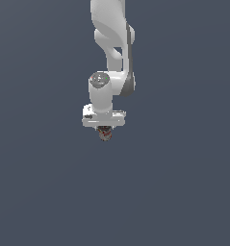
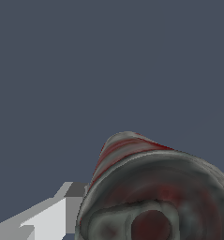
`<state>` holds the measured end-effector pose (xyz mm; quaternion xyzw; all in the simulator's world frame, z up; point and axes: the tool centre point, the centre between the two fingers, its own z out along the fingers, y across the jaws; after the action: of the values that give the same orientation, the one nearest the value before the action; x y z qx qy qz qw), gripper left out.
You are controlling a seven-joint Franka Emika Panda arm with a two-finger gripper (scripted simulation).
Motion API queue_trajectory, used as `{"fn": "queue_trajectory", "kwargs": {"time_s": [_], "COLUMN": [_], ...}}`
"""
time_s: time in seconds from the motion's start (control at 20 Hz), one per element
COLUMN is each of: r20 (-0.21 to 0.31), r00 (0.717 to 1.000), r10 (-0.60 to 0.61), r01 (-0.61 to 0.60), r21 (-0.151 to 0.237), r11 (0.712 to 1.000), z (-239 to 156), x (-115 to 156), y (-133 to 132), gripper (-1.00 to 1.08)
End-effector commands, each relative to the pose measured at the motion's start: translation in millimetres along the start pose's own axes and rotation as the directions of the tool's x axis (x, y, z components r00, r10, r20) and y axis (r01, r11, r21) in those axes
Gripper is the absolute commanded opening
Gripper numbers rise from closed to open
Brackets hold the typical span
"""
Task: Pick up the object and move it to a goal position.
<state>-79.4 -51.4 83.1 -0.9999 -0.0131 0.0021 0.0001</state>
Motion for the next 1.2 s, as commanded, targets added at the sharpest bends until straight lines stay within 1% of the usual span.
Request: {"fn": "queue_trajectory", "kwargs": {"time_s": [0.0,0.2,0.45,1.15], "r20": [-0.004,-0.004,-0.004,-0.004], "r00": [1.0,1.0,1.0,1.0], "r10": [0.0,0.0,0.0,0.0], "r01": [0.0,0.0,0.0,0.0], "r21": [0.0,0.0,-0.001,-0.002], "r11": [1.0,1.0,1.0,1.0], "z": [-9.2,-29.3,-66.1,-206.5], "x": [2.8,6.4,13.0,40.1], "y": [-1.7,-6.5,-15.1,-47.9], "gripper": [-1.0,-1.0,-1.0,-1.0]}}
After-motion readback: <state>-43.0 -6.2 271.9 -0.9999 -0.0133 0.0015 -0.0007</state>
